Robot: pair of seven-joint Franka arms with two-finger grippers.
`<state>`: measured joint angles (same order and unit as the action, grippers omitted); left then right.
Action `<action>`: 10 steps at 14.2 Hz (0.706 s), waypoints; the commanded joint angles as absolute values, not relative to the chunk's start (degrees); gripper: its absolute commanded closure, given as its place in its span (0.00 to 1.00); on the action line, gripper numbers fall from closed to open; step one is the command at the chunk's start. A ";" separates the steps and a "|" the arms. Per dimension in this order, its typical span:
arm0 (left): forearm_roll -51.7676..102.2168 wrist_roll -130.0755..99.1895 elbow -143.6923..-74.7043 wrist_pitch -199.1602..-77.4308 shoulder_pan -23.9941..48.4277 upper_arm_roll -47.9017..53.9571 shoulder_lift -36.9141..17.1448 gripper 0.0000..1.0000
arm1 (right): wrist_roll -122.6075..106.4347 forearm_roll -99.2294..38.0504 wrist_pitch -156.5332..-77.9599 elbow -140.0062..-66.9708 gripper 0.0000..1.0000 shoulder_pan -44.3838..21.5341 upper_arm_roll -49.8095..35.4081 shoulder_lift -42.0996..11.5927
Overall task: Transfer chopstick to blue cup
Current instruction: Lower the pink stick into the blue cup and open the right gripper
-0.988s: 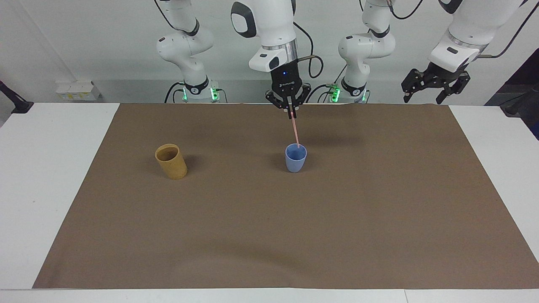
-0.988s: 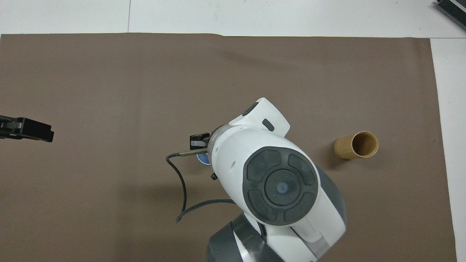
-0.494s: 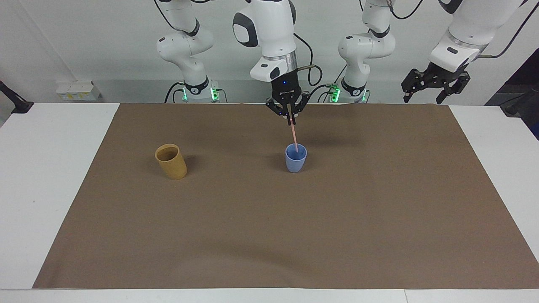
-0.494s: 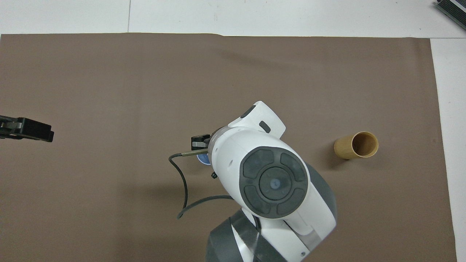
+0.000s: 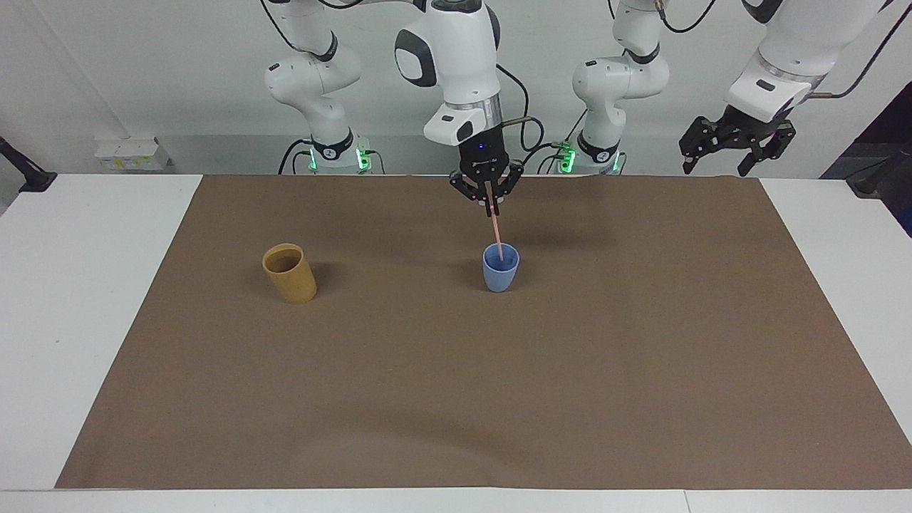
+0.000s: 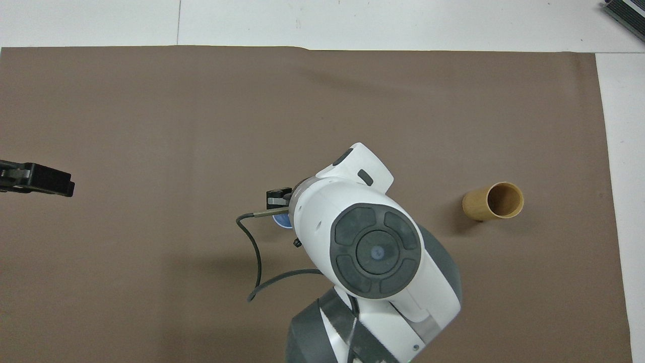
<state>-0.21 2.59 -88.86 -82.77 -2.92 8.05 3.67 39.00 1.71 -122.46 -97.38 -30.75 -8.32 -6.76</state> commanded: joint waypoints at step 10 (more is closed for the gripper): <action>-0.44 2.29 -87.80 -81.65 -3.87 8.70 3.43 0.00 | 39.55 2.90 -128.41 -100.98 1.00 -30.76 -8.35 -9.14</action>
